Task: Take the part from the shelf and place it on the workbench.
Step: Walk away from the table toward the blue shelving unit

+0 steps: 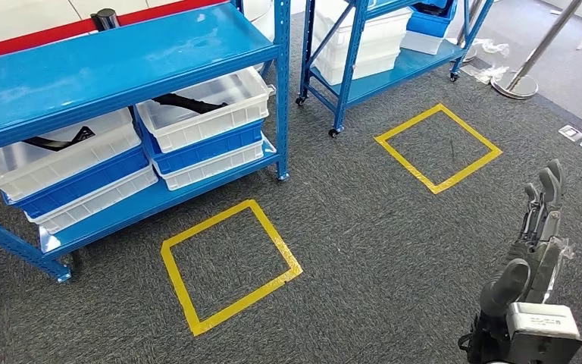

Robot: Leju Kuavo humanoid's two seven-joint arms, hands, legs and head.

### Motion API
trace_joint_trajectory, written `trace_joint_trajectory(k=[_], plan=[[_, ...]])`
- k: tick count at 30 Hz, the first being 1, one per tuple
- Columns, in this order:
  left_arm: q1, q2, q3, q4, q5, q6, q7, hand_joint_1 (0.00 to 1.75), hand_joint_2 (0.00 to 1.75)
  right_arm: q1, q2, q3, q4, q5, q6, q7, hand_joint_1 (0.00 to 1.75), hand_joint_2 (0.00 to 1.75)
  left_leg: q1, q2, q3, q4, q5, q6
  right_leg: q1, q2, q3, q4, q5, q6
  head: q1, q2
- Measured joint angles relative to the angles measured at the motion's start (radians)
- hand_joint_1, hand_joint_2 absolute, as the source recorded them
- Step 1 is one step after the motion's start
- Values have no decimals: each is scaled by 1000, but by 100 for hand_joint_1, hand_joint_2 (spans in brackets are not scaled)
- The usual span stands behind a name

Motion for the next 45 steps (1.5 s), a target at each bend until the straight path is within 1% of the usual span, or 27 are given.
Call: trace_joint_trajectory(k=[1,2,3,4,5,6,8,10,12,13,14,15,16,18,20,23,24,25,27,28,29,30,32,34,36,39,45], plan=[[-1,3,0,6,-1,0,-1,0,0,0,-2,2,2,0,0,0,0,0,1,-7,2,1,-2,-4,-2,9,32,-74,31,7,0,0],[-2,6,0,12,-2,0,-2,0,0,0,-3,4,4,0,0,1,0,0,0,-14,3,4,-5,-10,-3,18,61,-137,55,8,0,0],[-3,10,0,17,-2,0,-3,0,0,-1,-5,6,6,-1,0,1,0,0,-2,-19,2,5,-8,-17,-3,25,81,-180,70,3,0,0],[-3,13,1,22,-3,1,-4,0,0,-1,-6,8,7,-1,0,2,0,0,-3,-23,1,6,-9,-24,-1,29,89,-197,75,-5,0,0],[-3,15,1,27,-3,1,-6,0,0,-2,-7,9,8,-2,0,2,0,0,-4,-26,0,6,-10,-31,2,25,90,-198,77,-14,0,0],[-3,18,2,31,-4,1,-8,0,0,-5,-7,11,9,-2,0,2,0,0,-2,-28,-1,6,-10,-36,0,21,91,-199,79,-22,-1,0],[-4,23,2,41,-4,2,-12,0,0,-10,-8,13,12,-3,-1,2,0,0,3,-13,-11,29,-27,-49,-5,13,92,-201,82,-37,-2,0],[-6,28,3,48,-5,2,-14,0,0,-12,-9,14,14,-4,-1,2,0,0,7,13,-59,128,-82,-62,-6,1,92,-203,81,-49,-4,0],[-7,31,4,55,-5,2,-15,0,0,-12,-10,16,17,-4,-2,2,0,0,13,23,-125,253,-133,-71,-3,-11,92,-203,79,-55,-5,0],[-7,32,5,58,-5,2,-15,0,0,-12,-10,18,20,-5,-2,2,0,0,15,26,-143,283,-135,-74,-2,-17,92,-203,79,-56,-5,0],[-7,32,7,61,-5,2,-15,0,0,-12,-11,19,21,-5,-2,2,0,0,17,28,-143,275,-119,-74,-1,-23,93,-203,78,-56,-5,0],[-7,33,8,63,-6,2,-15,0,0,-13,-12,21,23,-7,-3,2,0,0,18,32,-122,228,-87,-73,-1,-27,94,-202,78,-56,-5,0],[-7,35,9,65,-8,2,-16,0,0,-13,-13,23,23,-9,-4,3,0,0,18,40,-87,157,-50,-70,-1,-32,96,-202,77,-55,-5,0],[-9,40,10,68,-11,3,-19,0,0,-14,-15,27,23,-14,-9,4,0,0,14,58,-29,41,-7,-62,4,-39,100,-202,74,-51,-4,0],[-12,45,11,73,-14,4,-22,0,0,-15,-19,31,23,-17,-13,5,0,0,7,62,-17,11,-4,-52,8,-45,102,-204,73,-40,-3,0],[-12,50,13,78,-18,7,-26,0,0,-15,-24,34,23,-17,-19,5,0,0,5,49,-14,-1,6,-32,5,-48,104,-204,68,-23,-3,0],[-12,50,13,79,-20,8,-28,0,0,-15,-25,35,23,-17,-21,5,0,0,7,47,-11,-7,11,-26,5,-41,93,-179,52,-23,-2,0],[-13,51,13,82,-22,8,-30,0,0,-14,-27,36,23,-18,-22,5,0,0,10,44,-9,-12,15,-22,5,-31,71,-131,28,-26,0,0],[-15,53,13,87,-24,7,-32,0,0,-12,-29,37,24,-18,-24,7,0,0,9,37,-11,-12,16,-18,6,-14,5,5,-25,-34,1,0],[-15,54,13,90,-24,6,-33,0,0,-11,-30,38,25,-18,-25,9,0,0,8,33,-10,-12,16,-17,6,-10,-19,51,-36,-33,1,0],[-16,55,13,93,-24,5,-33,0,0,-11,-30,39,27,-18,-26,10,0,0,7,28,-10,-12,16,-17,6,-9,-28,63,-31,-28,1,0],[-16,56,13,95,-25,3,-33,0,0,-11,-31,39,28,-18,-26,12,0,0,7,24,-8,-11,15,-17,6,-8,-16,33,-12,-21,2,0],[-17,58,13,102,-25,0,-36,0,0,-12,-33,39,29,-20,-26,13,0,0,6,16,-3,-10,12,-21,7,-5,43,-102,44,-11,2,0],[-19,60,13,109,-26,-1,-40,0,0,-13,-35,39,29,-27,-26,12,0,0,2,10,-2,-8,7,-28,9,-1,88,-199,78,-17,1,0],[-19,65,14,116,-26,-1,-46,0,0,-14,-37,40,29,-36,-25,10,0,0,-1,9,-4,-5,2,-25,11,0,97,-216,85,-26,0,0],[-21,72,14,126,-26,0,-52,0,0,-19,-37,41,29,-43,-22,4,0,0,0,11,-1,-6,2,-12,13,1,100,-217,85,-26,0,0],[-29,81,15,142,-27,6,-67,0,0,-34,-37,41,36,-50,-17,-1,0,0,2,11,5,-14,4,-20,17,1,101,-216,83,-34,0,0]])
